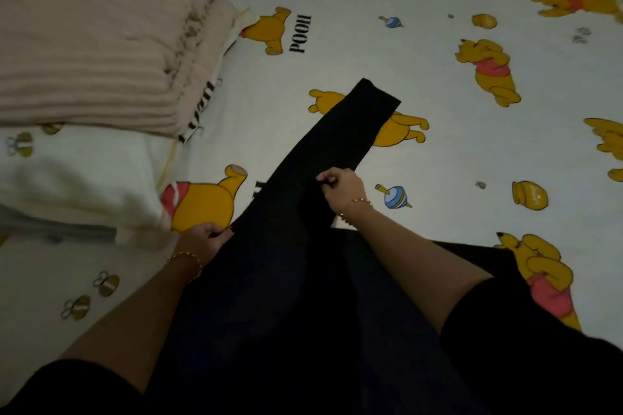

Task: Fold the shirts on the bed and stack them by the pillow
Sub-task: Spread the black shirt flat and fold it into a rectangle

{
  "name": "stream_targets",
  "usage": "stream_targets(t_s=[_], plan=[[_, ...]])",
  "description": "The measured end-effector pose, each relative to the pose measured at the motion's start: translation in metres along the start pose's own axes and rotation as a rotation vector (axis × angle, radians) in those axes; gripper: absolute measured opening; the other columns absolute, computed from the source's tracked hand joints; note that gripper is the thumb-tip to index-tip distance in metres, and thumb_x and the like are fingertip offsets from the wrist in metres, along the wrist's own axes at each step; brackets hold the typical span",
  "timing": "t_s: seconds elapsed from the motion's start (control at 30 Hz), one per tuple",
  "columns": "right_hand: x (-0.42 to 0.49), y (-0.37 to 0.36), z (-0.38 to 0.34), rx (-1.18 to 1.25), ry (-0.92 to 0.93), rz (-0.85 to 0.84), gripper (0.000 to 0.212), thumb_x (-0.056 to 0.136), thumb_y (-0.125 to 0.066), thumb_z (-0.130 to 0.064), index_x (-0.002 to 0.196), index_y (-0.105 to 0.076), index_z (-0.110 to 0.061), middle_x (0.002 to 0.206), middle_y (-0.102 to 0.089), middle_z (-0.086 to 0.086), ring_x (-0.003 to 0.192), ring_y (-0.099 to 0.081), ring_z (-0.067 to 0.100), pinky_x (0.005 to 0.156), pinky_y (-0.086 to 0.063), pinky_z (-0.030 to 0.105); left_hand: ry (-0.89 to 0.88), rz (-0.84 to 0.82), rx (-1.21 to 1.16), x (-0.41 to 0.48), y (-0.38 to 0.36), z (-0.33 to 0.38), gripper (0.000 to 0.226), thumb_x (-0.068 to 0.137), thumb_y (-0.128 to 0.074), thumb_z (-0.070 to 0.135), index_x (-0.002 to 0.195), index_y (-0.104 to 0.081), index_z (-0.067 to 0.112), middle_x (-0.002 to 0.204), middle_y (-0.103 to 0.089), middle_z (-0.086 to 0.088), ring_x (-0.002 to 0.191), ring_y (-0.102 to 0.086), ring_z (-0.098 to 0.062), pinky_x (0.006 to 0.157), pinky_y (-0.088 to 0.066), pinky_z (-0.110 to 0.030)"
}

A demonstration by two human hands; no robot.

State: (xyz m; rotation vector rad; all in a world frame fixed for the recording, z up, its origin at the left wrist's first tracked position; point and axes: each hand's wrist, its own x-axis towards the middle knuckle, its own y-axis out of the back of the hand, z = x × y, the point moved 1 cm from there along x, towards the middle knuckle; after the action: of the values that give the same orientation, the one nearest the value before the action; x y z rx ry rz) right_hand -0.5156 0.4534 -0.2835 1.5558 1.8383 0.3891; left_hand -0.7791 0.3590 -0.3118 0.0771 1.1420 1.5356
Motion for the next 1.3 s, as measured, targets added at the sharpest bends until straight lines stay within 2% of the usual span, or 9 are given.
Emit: stream_targets(t_s=[0.13, 0.27, 0.4, 0.5, 0.63, 0.73, 0.93, 1.1, 1.3], plan=[[-0.036, -0.056, -0.030, -0.070, 0.103, -0.082, 0.020, 0.090, -0.056, -0.005, 0.105, -0.067, -0.011, 0.112, -0.053, 0.012, 0.103, -0.056, 0.023, 0.090, -0.042, 0.022, 0.023, -0.101, 0.254, -0.030, 0.024, -0.054, 0.049, 0.077, -0.069, 0.052, 0.095, -0.064, 0.007, 0.097, -0.066, -0.008, 0.096, -0.060, -0.024, 0.081, -0.044, -0.028], [-0.069, -0.117, -0.057, -0.304, 0.255, -0.254, 0.034, 0.091, -0.053, -0.009, 0.124, -0.056, -0.017, 0.118, -0.049, 0.011, 0.113, -0.047, 0.026, 0.097, -0.045, 0.037, 0.053, -0.168, 0.305, -0.054, 0.050, -0.105, 0.059, 0.066, -0.077, 0.053, 0.107, -0.061, 0.014, 0.113, -0.064, -0.004, 0.106, -0.058, -0.020, 0.090, -0.043, -0.028], [-0.101, -0.169, -0.082, -0.520, 0.394, -0.460, 0.065, 0.090, -0.054, -0.007, 0.147, -0.027, -0.025, 0.119, -0.050, 0.015, 0.106, -0.054, 0.032, 0.084, -0.050, 0.042, 0.067, -0.178, 0.304, -0.075, 0.074, -0.145, 0.058, 0.061, -0.077, 0.060, 0.099, -0.060, 0.020, 0.102, -0.066, -0.002, 0.097, -0.060, -0.020, 0.082, -0.045, -0.027], [-0.114, -0.195, -0.097, -0.723, 0.409, -0.540, 0.078, 0.090, -0.053, -0.006, 0.151, -0.009, -0.030, 0.115, -0.053, 0.014, 0.102, -0.057, 0.032, 0.070, -0.047, 0.039, 0.006, -0.251, 0.336, -0.087, 0.082, -0.162, 0.066, 0.060, -0.079, 0.058, 0.111, -0.062, 0.019, 0.108, -0.066, 0.001, 0.103, -0.060, -0.019, 0.087, -0.045, -0.025], [-0.119, -0.212, -0.110, -0.803, 0.361, -0.423, 0.051, 0.088, -0.052, -0.002, 0.136, -0.033, -0.009, 0.121, -0.055, 0.016, 0.108, -0.056, 0.034, 0.077, -0.048, 0.042, -0.003, -0.246, 0.444, -0.093, 0.079, -0.179, 0.043, 0.068, -0.077, 0.050, 0.083, -0.062, 0.013, 0.087, -0.063, -0.004, 0.082, -0.057, -0.018, 0.070, -0.039, -0.023], [-0.120, -0.214, -0.119, -0.662, 0.347, -0.281, 0.033, 0.089, -0.050, 0.001, 0.120, -0.043, -0.004, 0.110, -0.058, 0.018, 0.099, -0.059, 0.033, 0.074, -0.050, 0.043, -0.019, -0.121, 0.399, -0.091, 0.080, -0.191, 0.040, 0.077, -0.072, 0.043, 0.099, -0.068, 0.009, 0.094, -0.068, -0.008, 0.092, -0.062, -0.025, 0.073, -0.042, -0.025], [-0.146, -0.210, -0.099, -0.407, 0.279, -0.202, 0.049, 0.088, -0.053, 0.003, 0.131, -0.037, -0.012, 0.104, -0.059, 0.017, 0.091, -0.060, 0.030, 0.077, -0.053, 0.043, -0.095, 0.147, 0.257, -0.114, 0.078, -0.203, 0.045, 0.074, -0.078, 0.023, 0.111, -0.056, 0.009, 0.108, -0.058, -0.010, 0.099, -0.054, -0.024, 0.086, -0.045, -0.033], [-0.208, -0.180, -0.055, -0.367, 0.245, -0.183, 0.046, 0.091, -0.054, -0.005, 0.134, -0.039, -0.015, 0.117, -0.055, 0.013, 0.104, -0.055, 0.024, 0.086, -0.051, 0.037, -0.292, 0.412, 0.431, -0.173, 0.057, -0.197, 0.034, 0.079, -0.068, 0.011, 0.110, -0.053, 0.012, 0.106, -0.052, -0.010, 0.100, -0.051, -0.028, 0.086, -0.043, -0.038], [-0.298, -0.132, 0.011, -0.403, 0.160, -0.183, 0.029, 0.094, -0.048, -0.010, 0.123, -0.048, -0.015, 0.115, -0.057, 0.010, 0.103, -0.054, 0.022, 0.087, -0.050, 0.038, -0.409, 0.182, 0.491, -0.256, 0.008, -0.195, 0.031, 0.080, -0.056, 0.000, 0.105, -0.054, 0.017, 0.102, -0.051, -0.003, 0.099, -0.050, -0.022, 0.084, -0.040, -0.032]])
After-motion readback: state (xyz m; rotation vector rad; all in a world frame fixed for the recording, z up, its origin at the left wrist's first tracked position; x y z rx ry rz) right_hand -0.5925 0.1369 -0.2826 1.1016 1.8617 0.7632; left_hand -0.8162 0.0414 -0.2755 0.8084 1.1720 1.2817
